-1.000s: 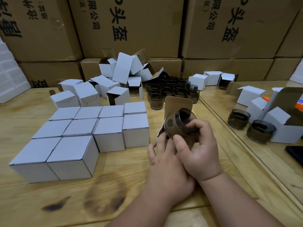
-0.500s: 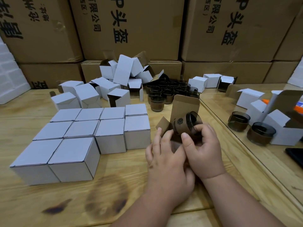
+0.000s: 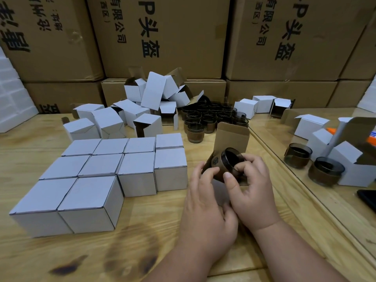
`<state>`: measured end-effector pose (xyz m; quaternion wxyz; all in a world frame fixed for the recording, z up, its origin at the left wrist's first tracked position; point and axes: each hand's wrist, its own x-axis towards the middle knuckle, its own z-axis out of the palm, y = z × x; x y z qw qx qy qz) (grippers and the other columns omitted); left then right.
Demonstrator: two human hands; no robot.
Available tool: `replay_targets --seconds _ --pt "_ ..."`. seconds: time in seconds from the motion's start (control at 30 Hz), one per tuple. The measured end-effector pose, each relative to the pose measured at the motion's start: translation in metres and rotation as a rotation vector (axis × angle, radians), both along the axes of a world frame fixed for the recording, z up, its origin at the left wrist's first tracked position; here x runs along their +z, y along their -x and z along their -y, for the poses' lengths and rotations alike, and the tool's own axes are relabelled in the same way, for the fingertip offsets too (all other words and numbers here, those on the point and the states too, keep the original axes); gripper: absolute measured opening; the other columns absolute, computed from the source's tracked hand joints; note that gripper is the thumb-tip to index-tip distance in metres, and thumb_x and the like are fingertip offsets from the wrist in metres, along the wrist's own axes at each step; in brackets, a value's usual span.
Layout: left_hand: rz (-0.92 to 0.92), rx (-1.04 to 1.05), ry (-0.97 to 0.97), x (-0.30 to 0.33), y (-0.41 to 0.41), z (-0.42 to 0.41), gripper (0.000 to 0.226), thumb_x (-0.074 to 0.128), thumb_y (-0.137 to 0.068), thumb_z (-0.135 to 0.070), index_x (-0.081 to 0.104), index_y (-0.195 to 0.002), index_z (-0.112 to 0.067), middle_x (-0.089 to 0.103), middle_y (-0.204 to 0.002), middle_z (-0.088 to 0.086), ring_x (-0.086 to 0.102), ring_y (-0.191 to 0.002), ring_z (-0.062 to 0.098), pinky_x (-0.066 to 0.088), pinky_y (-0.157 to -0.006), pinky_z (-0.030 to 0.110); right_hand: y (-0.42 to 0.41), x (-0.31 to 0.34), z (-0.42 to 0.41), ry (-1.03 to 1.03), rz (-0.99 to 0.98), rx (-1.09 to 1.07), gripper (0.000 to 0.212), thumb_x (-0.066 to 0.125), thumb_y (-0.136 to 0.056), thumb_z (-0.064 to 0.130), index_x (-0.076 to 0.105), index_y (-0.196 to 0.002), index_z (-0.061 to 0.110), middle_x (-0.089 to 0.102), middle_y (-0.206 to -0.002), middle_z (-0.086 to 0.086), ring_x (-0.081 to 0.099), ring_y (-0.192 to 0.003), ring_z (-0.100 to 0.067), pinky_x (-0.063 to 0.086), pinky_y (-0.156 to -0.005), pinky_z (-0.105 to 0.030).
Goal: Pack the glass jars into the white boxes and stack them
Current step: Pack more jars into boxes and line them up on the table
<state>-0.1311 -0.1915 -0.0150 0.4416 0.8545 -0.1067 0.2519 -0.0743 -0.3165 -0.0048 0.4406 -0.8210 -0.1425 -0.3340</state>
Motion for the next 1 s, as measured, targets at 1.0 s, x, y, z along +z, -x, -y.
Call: replay_targets --seconds 1.0 --pt "-0.091 -0.003 0.046 0.002 -0.005 -0.005 0.073 0.048 -0.079 -0.077 0.039 -0.143 -0.042 0.036 -0.140 -0.036 0.033 -0.133 -0.015 0.035 -0.108 0.015 0.003 0.006 0.001 -0.552 -0.293 0.310 0.034 0.069 -0.085 0.017 0.064 -0.110 0.040 0.076 -0.101 0.001 0.074 -0.091 -0.018 0.058 -0.074 -0.029"
